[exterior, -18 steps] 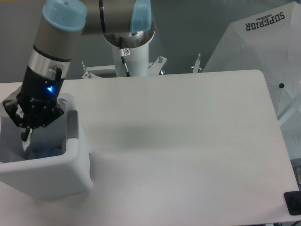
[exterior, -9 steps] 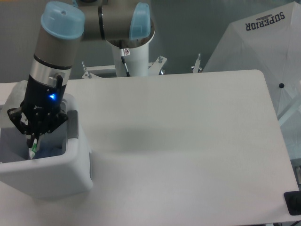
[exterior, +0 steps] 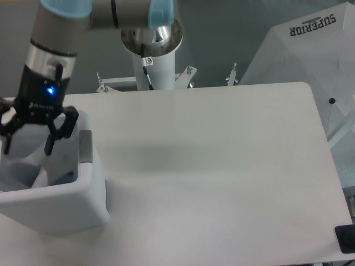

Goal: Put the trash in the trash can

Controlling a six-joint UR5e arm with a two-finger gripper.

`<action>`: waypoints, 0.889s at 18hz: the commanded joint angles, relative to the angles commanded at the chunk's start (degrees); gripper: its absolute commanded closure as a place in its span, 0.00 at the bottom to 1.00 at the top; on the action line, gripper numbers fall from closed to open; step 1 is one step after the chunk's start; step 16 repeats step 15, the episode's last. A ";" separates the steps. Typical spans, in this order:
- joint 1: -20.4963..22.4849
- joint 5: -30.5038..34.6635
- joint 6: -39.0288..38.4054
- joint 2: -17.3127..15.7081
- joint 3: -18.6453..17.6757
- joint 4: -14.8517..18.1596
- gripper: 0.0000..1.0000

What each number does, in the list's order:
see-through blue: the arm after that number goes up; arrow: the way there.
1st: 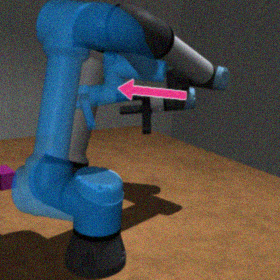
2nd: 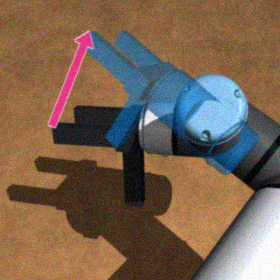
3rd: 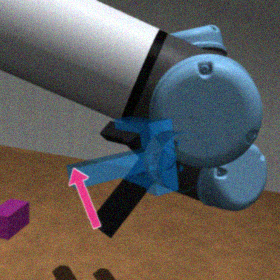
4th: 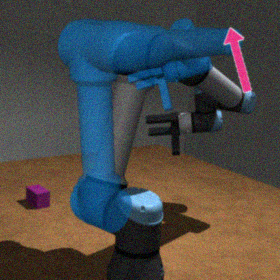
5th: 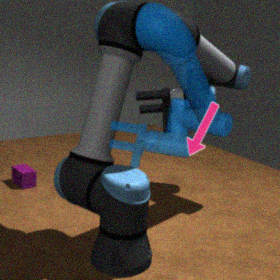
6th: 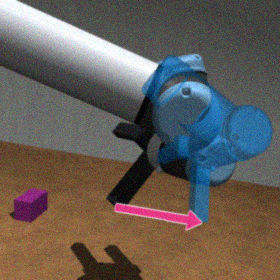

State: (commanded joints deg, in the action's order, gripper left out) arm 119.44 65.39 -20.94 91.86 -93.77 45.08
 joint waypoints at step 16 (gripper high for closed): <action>16.09 14.42 45.11 -0.55 2.01 0.53 0.00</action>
